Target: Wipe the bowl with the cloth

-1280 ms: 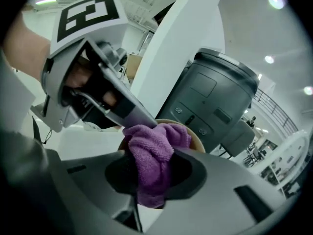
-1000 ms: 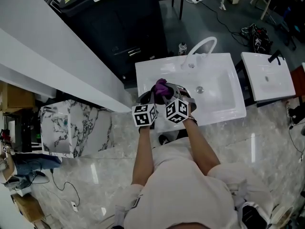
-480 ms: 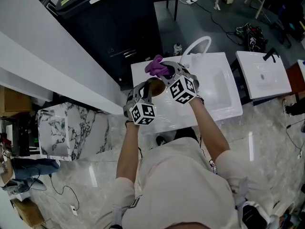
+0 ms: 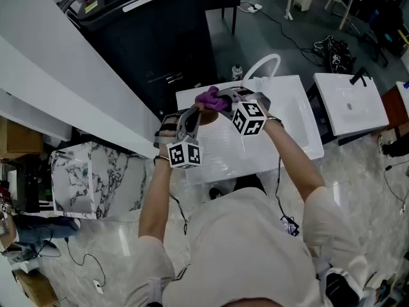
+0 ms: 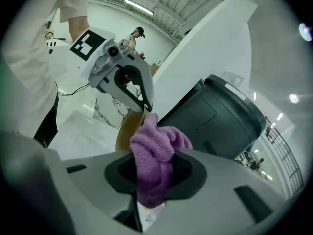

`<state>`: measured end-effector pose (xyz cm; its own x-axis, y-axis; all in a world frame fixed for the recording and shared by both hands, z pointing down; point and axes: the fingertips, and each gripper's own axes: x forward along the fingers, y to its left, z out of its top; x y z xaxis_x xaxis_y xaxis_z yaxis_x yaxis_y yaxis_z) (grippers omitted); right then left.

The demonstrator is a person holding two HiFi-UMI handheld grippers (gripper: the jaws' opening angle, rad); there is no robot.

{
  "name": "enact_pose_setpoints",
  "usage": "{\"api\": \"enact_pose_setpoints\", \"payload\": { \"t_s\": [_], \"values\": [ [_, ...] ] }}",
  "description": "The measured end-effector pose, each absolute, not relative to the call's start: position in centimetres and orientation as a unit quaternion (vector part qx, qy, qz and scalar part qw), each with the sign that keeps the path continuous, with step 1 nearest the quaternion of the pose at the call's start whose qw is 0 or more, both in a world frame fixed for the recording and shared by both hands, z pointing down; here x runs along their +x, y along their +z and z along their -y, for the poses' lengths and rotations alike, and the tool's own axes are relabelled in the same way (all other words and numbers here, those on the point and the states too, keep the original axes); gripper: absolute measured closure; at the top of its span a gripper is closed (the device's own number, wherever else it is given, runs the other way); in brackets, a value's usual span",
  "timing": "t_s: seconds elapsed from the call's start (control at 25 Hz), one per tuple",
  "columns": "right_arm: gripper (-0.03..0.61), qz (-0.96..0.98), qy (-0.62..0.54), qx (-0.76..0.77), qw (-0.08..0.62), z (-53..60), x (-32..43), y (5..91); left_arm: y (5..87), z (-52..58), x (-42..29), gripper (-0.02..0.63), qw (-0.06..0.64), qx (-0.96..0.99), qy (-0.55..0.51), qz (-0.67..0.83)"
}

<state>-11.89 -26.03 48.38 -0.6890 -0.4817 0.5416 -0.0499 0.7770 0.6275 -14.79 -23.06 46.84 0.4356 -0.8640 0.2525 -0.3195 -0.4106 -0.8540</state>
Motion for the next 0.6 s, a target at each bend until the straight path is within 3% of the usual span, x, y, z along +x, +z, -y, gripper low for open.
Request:
{"api": "enact_pose_setpoints", "payload": {
  "t_s": [0.2,0.44,0.6],
  "values": [
    [0.488,0.862,-0.321,0.156,0.360,26.1,-11.6,47.7,44.2,23.9,-16.2,0.597,0.351,-0.781,-0.316,-0.407],
    [0.489,0.864,-0.333,0.198,0.321,26.6,-10.5,45.4,42.3,25.8,-17.8,0.597,0.146,-0.859,-0.165,-0.462],
    [0.489,0.863,-0.333,0.211,0.316,26.7,-10.2,45.0,42.8,26.9,-18.4,0.597,0.057,-0.873,-0.107,-0.472]
  ]
}}
